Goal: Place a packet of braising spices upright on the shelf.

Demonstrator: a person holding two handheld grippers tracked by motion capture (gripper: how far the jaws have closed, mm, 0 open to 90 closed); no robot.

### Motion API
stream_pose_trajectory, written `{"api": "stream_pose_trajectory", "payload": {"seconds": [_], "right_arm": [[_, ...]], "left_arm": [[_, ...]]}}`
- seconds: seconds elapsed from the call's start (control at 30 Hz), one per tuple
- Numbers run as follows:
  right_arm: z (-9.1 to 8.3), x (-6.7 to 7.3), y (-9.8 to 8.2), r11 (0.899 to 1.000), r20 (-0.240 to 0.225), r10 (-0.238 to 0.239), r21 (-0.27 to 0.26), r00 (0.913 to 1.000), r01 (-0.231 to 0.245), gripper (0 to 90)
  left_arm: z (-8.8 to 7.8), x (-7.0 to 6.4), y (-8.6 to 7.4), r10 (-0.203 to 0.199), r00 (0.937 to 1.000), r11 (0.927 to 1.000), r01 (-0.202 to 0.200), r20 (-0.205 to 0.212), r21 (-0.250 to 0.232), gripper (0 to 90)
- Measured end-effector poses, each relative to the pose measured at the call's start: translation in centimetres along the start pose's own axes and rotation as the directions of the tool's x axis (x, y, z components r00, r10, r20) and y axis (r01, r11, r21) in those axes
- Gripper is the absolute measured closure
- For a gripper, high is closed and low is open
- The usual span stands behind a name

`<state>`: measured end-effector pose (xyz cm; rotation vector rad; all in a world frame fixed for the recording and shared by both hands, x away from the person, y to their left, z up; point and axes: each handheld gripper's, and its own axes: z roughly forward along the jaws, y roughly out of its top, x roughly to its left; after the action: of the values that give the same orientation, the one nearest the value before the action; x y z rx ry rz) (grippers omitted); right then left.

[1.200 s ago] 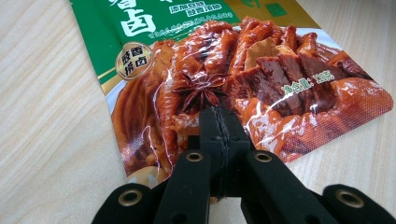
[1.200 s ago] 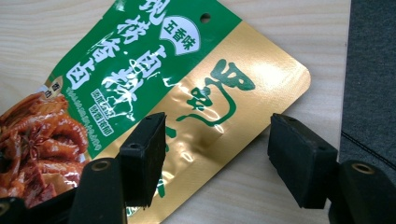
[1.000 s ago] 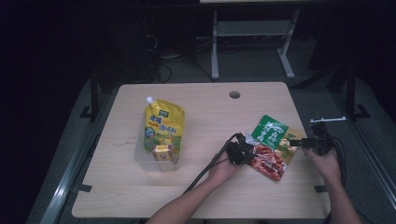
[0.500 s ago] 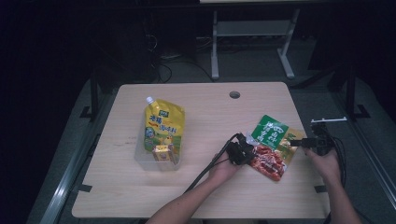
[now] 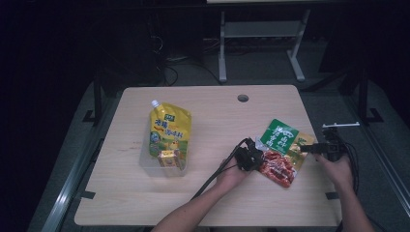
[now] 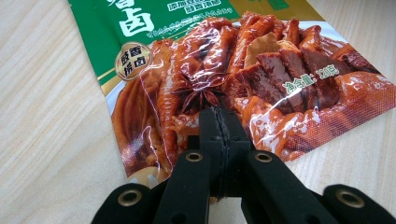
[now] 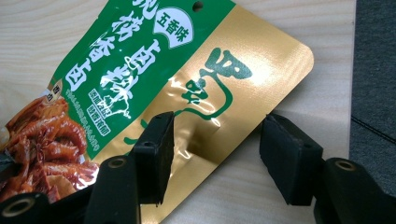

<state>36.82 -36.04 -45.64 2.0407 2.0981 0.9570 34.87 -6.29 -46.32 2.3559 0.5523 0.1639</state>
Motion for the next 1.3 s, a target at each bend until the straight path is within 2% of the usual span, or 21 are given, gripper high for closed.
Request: {"api": "stream_pose_trajectory", "payload": {"seconds": [0.13,0.23,0.3,0.4,0.47,0.57,0.77,0.83,0.9,0.97,1.17,1.27,1.3], "right_arm": [[0.0,-0.1,-0.1,1.000,-0.013,-0.001,0.001,0.9999,0.001,46.2],[0.0,-0.3,-0.3,1.000,-0.080,0.012,0.010,0.9967,-0.012,50.3],[0.1,-0.3,-0.3,1.000,-0.089,-0.001,0.013,0.9961,0.003,52.4],[0.4,-0.3,-0.3,1.000,-0.141,0.002,0.018,0.9900,0.000,55.0],[0.5,-0.1,-0.3,1.000,-0.142,-0.004,0.017,0.9899,0.007,57.0],[0.6,0.0,-0.2,1.000,-0.183,-0.007,0.018,0.9830,0.010,60.7],[0.9,0.3,-0.1,1.000,-0.178,-0.006,0.024,0.9841,0.010,68.6],[1.0,0.7,-0.1,1.000,-0.153,-0.010,0.019,0.9882,0.013,73.6],[1.2,0.9,0.0,1.000,-0.137,-0.010,0.020,0.9906,0.013,74.8],[1.3,1.2,0.1,1.000,-0.142,-0.006,0.023,0.9898,0.010,76.8],[1.7,2.3,0.3,0.998,-0.104,-0.038,0.045,0.9939,0.042,74.7],[1.9,2.5,0.3,0.998,-0.089,-0.034,0.053,0.9954,0.039,79.4],[1.9,2.6,0.3,0.997,-0.079,-0.046,0.051,0.9958,0.050,81.7]], "left_arm": [[0.0,0.0,0.0,0.002,1.0000,1.0000,-0.002,-0.003,0.000,89.5],[0.0,-0.1,0.0,0.003,1.0000,1.0000,-0.003,-0.002,0.001,89.4],[0.1,-0.1,0.0,0.004,1.0000,1.0000,-0.004,-0.004,0.002,89.4],[0.1,-0.2,0.0,0.003,1.0000,1.0000,-0.003,-0.004,0.003,89.4],[0.1,-0.2,0.0,0.004,1.0000,1.0000,-0.003,-0.004,0.004,89.4],[0.1,-0.2,0.1,0.004,1.0000,1.0000,-0.004,-0.003,0.002,89.4],[0.2,-0.3,0.1,0.010,0.9999,0.9999,-0.010,-0.007,0.002,89.4],[0.2,-0.4,0.2,0.012,0.9999,0.9999,-0.012,-0.006,0.005,89.4],[0.2,-0.4,0.2,0.014,0.9999,0.9999,-0.014,-0.006,0.006,89.4],[0.2,-0.5,0.2,0.011,0.9999,0.9999,-0.011,-0.004,0.003,89.4],[0.3,-0.6,0.3,0.018,0.9998,0.9998,-0.018,0.001,0.003,89.4],[0.3,-0.6,0.2,0.015,0.9999,0.9999,-0.015,0.007,0.004,89.4],[0.3,-0.6,0.3,0.018,0.9998,0.9998,-0.018,0.005,0.003,89.3]]}}
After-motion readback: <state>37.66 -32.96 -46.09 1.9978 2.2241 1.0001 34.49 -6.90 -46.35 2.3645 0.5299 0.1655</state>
